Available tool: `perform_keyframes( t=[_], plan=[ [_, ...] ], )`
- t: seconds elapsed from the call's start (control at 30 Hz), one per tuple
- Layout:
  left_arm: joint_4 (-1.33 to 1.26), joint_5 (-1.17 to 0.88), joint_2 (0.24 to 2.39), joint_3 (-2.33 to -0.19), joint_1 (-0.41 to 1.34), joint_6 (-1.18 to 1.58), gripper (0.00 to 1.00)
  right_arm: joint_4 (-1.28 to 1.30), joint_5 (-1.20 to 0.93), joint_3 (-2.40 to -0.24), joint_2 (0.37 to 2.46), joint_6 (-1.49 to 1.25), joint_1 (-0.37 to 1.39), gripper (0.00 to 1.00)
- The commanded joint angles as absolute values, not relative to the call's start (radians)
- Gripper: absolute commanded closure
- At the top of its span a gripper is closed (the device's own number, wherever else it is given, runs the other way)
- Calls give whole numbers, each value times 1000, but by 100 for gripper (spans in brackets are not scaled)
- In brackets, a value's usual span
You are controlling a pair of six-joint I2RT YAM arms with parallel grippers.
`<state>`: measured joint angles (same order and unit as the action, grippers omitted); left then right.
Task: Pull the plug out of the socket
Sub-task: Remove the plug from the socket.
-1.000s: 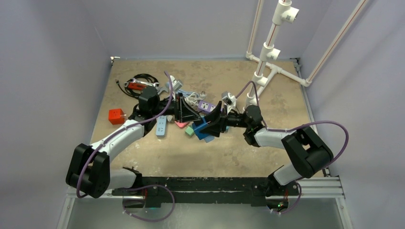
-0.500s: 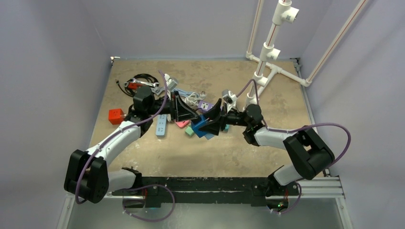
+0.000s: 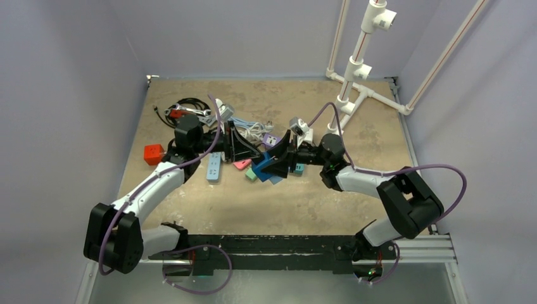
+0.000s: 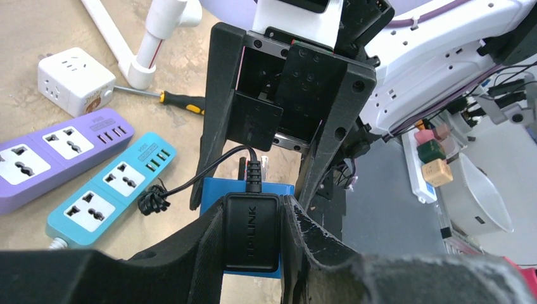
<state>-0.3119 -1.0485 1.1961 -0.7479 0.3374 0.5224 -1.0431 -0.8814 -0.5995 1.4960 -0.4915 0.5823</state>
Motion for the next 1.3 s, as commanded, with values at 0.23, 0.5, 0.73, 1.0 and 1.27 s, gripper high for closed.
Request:
perform_keyframes(
  t=[0.23, 0.5, 0.73, 1.0, 1.27],
  plan=[
    [-646, -1144, 1172, -746, 305, 741, 100, -880, -706, -618, 1509, -325, 565, 100],
    [-81, -827, 1124, -857, 326, 258, 100, -867, -765, -622, 1460, -344, 565, 100],
    [-6, -627, 1096, -851, 360, 186, 100, -877, -805, -615, 1424, -362, 565, 100],
    [-57, -849, 1132, -867, 359, 255, 100, -885, -794, -613, 1452, -327, 565, 100],
    [-42, -1068, 1110, -899, 359, 276, 100, -810, -632, -623, 1480, -226, 567, 100]
  ],
)
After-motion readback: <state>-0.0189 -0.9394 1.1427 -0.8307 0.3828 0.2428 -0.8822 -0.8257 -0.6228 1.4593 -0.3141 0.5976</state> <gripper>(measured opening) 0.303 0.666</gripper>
